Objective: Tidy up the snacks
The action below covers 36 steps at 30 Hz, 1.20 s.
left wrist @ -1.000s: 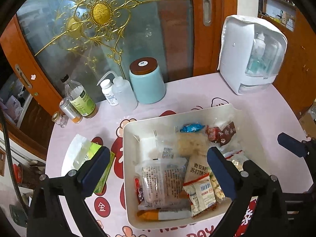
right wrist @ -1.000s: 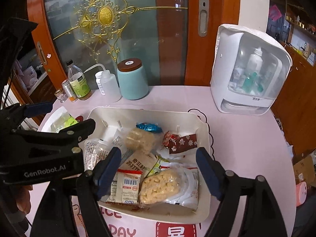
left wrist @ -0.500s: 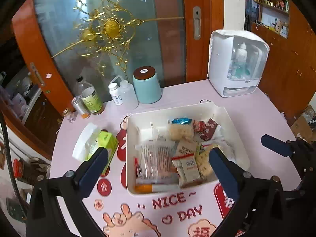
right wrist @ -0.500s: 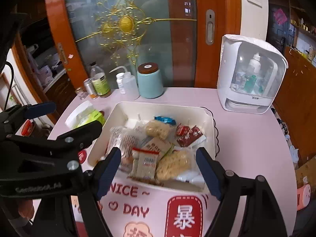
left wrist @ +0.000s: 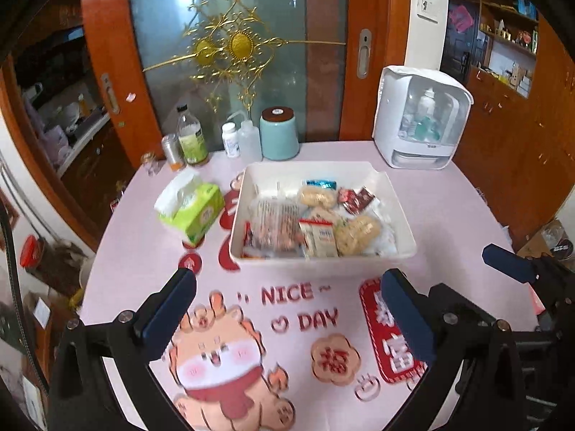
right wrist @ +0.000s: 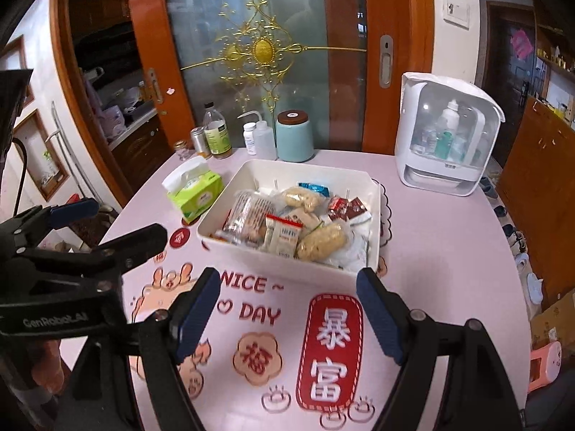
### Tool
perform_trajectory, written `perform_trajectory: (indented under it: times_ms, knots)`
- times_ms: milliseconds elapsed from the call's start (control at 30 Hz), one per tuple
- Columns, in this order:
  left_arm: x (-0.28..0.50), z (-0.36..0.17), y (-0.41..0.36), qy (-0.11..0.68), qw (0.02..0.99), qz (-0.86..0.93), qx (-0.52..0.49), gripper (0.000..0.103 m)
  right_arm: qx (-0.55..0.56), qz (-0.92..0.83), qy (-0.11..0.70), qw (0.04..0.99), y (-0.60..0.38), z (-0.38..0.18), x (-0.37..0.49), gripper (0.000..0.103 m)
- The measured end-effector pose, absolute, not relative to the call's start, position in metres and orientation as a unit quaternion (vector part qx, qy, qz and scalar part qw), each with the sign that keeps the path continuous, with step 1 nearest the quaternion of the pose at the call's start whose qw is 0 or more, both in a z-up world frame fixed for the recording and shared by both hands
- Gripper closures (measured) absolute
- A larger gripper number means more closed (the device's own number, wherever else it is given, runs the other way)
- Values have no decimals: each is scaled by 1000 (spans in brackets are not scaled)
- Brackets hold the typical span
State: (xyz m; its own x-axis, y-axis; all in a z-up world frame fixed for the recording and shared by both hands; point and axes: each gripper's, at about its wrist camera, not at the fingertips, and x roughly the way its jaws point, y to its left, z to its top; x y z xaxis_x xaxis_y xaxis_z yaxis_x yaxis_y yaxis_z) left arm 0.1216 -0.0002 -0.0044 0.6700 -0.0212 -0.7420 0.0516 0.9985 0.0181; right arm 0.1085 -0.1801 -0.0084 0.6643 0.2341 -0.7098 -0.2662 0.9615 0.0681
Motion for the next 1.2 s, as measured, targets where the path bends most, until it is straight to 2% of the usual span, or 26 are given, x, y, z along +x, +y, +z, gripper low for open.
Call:
perform_trajectory:
  times_ms: [367, 1200]
  knots:
    - [49, 3, 10, 399, 917, -11, -8, 1, 16, 133, 398, 908, -207, -5, 53, 24]
    - [-3, -3, 2, 417, 908, 15, -25, 1, 22, 125, 389, 913, -205, 1, 7, 24]
